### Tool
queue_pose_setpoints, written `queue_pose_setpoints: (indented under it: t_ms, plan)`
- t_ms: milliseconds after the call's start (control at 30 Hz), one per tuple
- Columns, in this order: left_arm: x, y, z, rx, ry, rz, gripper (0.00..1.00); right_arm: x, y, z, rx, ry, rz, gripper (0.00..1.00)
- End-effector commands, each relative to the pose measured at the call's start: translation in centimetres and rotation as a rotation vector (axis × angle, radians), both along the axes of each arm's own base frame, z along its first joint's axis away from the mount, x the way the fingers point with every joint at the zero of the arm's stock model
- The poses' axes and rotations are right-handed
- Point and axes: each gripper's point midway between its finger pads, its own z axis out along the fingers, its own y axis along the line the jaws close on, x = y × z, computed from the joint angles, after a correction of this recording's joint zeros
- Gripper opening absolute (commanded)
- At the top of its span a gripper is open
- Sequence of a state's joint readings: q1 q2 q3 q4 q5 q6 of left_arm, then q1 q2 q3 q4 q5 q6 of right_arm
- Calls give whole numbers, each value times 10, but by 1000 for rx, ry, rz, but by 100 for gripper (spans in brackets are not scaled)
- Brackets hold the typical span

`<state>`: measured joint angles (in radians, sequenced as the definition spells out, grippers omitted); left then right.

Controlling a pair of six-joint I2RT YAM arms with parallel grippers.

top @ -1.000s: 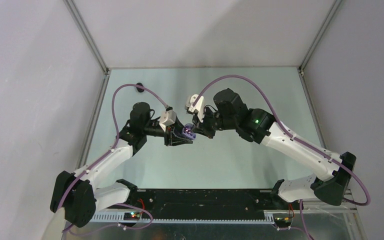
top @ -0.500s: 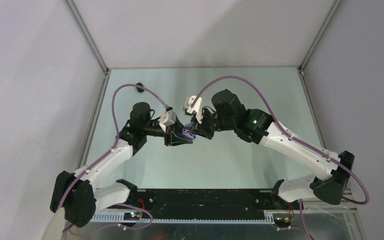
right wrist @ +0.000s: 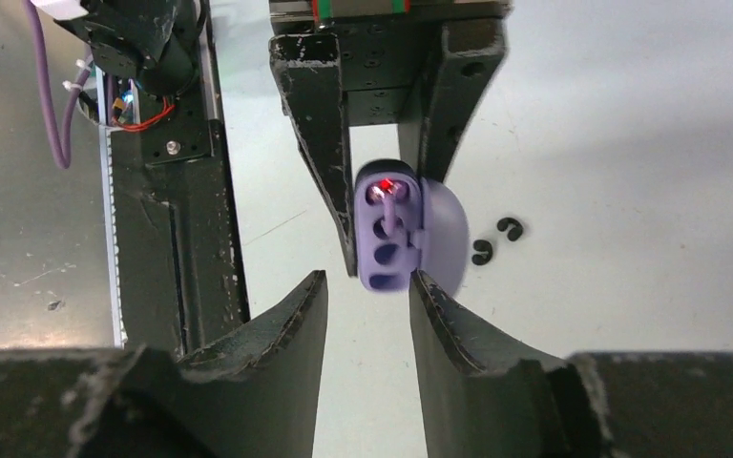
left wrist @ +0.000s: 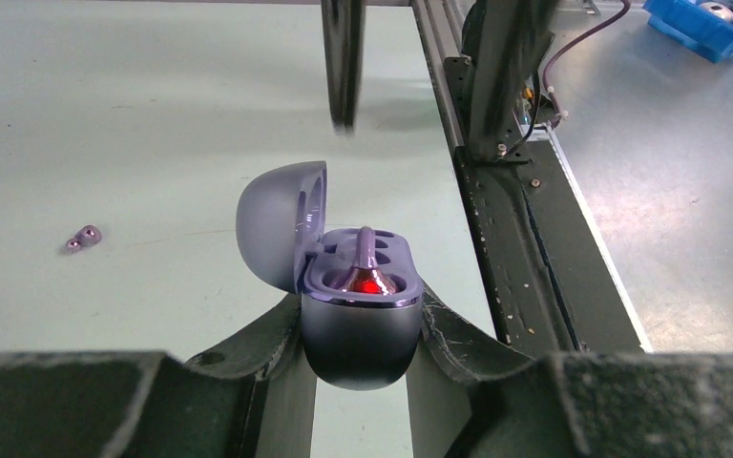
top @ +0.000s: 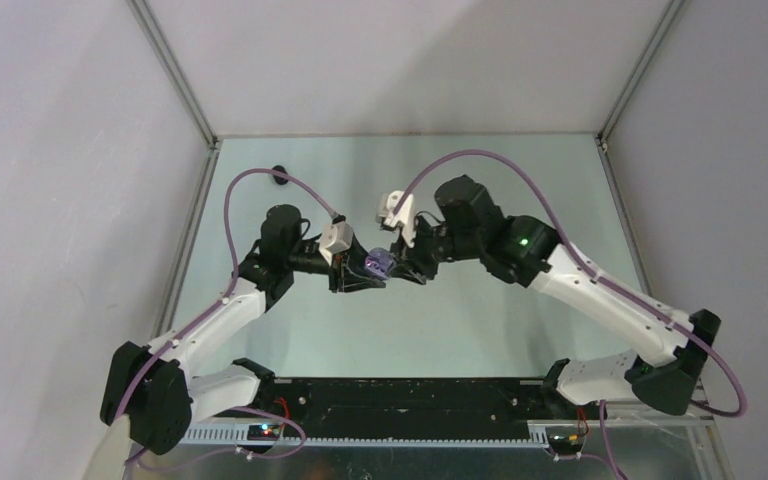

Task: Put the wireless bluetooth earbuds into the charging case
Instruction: Place the earbud in the charging case, then adjust the earbud at the center of the board.

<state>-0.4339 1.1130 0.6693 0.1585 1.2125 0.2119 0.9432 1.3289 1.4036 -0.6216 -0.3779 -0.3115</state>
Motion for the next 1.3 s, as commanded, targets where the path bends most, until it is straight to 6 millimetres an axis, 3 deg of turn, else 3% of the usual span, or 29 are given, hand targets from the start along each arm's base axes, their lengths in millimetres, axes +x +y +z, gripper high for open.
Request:
queue_pose_setpoints:
  t_ms: [0,133,267,400,533,600,633,667,700,733,767,800,833,867,900,933,1067,1267]
  plan:
    - [-2,-1,6,-6,-47,-21,0,-1,-28,63,140,-81,0,42]
    - [-2,1,7,1,-71,-15,0,32,-56,75,198,-108,-129,43]
    - [-2,1,6,2,-82,-10,0,86,-84,55,183,-85,-322,41]
    - [-1,2,5,1,-95,-6,0,152,-118,12,132,28,-530,35]
    - [-3,4,7,0,-132,8,0,200,-140,-44,84,237,-642,31]
    - [-3,5,6,1,-137,10,0,222,-146,-92,7,397,-687,31]
    - [-3,4,6,1,-136,9,0,227,-149,-93,-7,437,-706,31]
    - [-2,4,5,1,-133,7,0,230,-156,-124,-68,536,-735,30]
    - [-2,4,5,1,-127,6,0,242,-158,-118,-69,537,-752,29]
    - [-2,3,5,1,-124,4,0,243,-164,-146,-122,623,-777,29]
    - [-2,3,5,1,-124,2,0,257,-168,-141,-112,624,-797,27]
    - [-2,3,4,1,-123,2,0,257,-171,-164,-155,698,-813,27]
    - [-2,3,4,1,-125,3,0,271,-175,-160,-147,686,-832,26]
    - [-3,3,3,1,-126,2,0,271,-178,-180,-184,741,-846,26]
    - [-3,3,2,2,-127,5,0,283,-183,-177,-180,725,-867,25]
    - [-3,3,2,2,-131,7,0,283,-185,-192,-205,762,-877,25]
    - [-3,4,1,4,-140,11,0,284,-188,-218,-243,808,-890,25]
    - [-1,3,-2,10,-128,9,0,280,-188,-242,-278,868,-888,25]
